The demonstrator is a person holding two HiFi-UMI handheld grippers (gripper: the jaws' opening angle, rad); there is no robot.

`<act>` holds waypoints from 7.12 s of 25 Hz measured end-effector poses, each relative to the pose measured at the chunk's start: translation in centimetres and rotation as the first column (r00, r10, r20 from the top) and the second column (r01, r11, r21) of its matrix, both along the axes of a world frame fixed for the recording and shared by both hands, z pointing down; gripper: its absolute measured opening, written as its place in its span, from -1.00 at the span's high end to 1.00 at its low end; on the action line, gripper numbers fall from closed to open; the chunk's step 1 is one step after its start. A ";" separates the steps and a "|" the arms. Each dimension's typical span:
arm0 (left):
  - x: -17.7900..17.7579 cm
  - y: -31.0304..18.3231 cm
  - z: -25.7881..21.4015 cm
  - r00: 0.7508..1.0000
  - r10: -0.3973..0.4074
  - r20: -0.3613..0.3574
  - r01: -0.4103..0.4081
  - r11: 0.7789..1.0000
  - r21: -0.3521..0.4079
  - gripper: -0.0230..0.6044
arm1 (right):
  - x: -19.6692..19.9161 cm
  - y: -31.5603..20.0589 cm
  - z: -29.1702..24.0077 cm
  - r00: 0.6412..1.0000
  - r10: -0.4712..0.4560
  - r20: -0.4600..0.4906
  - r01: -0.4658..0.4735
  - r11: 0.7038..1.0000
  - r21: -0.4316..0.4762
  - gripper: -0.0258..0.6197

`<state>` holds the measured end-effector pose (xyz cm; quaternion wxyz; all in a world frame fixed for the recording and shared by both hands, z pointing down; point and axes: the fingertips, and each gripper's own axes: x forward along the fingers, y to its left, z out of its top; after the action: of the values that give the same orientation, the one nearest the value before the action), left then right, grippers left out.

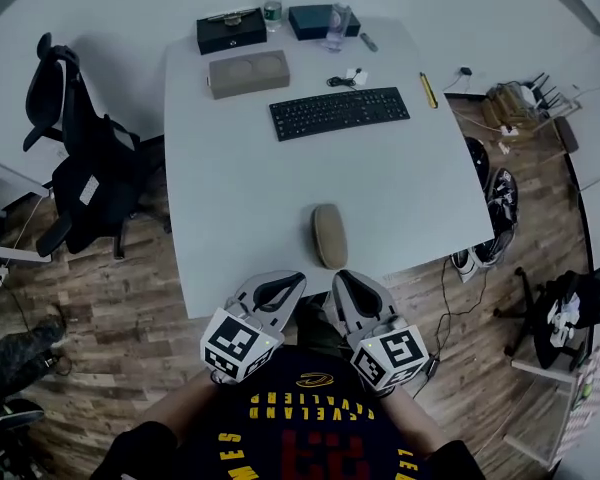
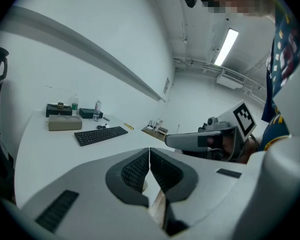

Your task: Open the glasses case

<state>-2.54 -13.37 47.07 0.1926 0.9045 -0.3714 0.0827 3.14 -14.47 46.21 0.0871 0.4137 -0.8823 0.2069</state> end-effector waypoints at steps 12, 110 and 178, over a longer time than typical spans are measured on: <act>2.0 -5.2 7.6 0.994 -0.029 0.107 0.043 0.991 -0.128 0.88 | 0.9 -4.7 6.5 0.967 -0.110 -0.230 0.098 0.993 -0.063 0.57; 4.3 -6.5 23.8 0.995 -0.013 0.102 0.068 0.825 -0.561 0.58 | 9.8 -5.4 18.7 0.866 0.113 -0.486 -0.215 0.964 -0.159 0.75; 4.6 -7.4 24.0 0.983 0.103 0.153 -0.006 0.845 -0.534 0.55 | 12.6 -7.3 22.7 0.942 0.160 -0.295 -0.270 0.883 -0.383 0.78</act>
<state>2.05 -20.79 71.07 0.3995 0.8151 -0.3235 0.2670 15.72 -21.78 68.88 0.2627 0.5044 -0.7470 0.3444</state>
